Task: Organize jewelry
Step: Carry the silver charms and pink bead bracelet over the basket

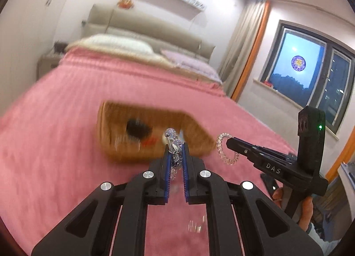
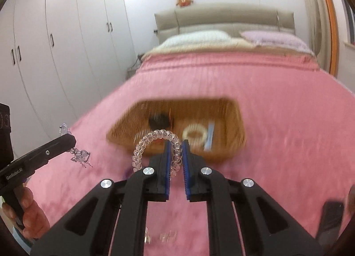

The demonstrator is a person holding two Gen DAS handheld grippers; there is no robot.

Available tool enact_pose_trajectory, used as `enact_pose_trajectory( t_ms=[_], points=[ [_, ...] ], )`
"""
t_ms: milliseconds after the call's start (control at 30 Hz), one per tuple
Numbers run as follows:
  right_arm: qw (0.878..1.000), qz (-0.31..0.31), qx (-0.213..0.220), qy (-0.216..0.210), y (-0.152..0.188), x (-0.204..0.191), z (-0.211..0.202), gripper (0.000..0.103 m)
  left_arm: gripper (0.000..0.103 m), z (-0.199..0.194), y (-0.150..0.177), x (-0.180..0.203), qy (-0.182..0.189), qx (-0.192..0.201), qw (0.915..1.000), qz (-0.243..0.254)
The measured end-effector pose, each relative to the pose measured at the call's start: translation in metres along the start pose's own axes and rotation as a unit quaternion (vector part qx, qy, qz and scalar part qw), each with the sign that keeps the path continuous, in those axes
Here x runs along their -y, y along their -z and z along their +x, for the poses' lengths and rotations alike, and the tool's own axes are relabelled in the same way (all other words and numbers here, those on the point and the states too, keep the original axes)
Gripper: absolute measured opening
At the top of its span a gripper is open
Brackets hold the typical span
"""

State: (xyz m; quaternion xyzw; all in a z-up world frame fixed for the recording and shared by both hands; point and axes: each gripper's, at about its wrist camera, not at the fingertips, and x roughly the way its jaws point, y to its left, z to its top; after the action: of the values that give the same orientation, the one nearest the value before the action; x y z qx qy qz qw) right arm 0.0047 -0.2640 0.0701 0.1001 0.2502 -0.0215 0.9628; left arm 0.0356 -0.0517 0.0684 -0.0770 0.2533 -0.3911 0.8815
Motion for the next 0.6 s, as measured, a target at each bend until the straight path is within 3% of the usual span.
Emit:
enact_pose_trajectory(
  t_ms=[167,267,500,600],
  points=[
    [0.999,-0.031,0.026,0.036,-0.049,0.0,0.018,0.008,0.007,0.033,-0.045,-0.001,0.034,-0.004,0.9994,0.011],
    [0.998,-0.046,0.019,0.045,-0.068,0.002,0.04,0.008,0.007,0.059,-0.062,-0.005,0.027,-0.009,0.9995,0.011],
    [0.996,-0.048,-0.049,0.055,-0.072,0.013,0.117,0.008,0.007,0.128,-0.06,-0.021,-0.036,-0.043,0.9983,0.017],
    [0.995,-0.036,-0.079,0.053,-0.065,0.017,0.146,0.008,0.008,0.15,-0.049,-0.041,-0.025,-0.07,0.9971,-0.013]
  ],
)
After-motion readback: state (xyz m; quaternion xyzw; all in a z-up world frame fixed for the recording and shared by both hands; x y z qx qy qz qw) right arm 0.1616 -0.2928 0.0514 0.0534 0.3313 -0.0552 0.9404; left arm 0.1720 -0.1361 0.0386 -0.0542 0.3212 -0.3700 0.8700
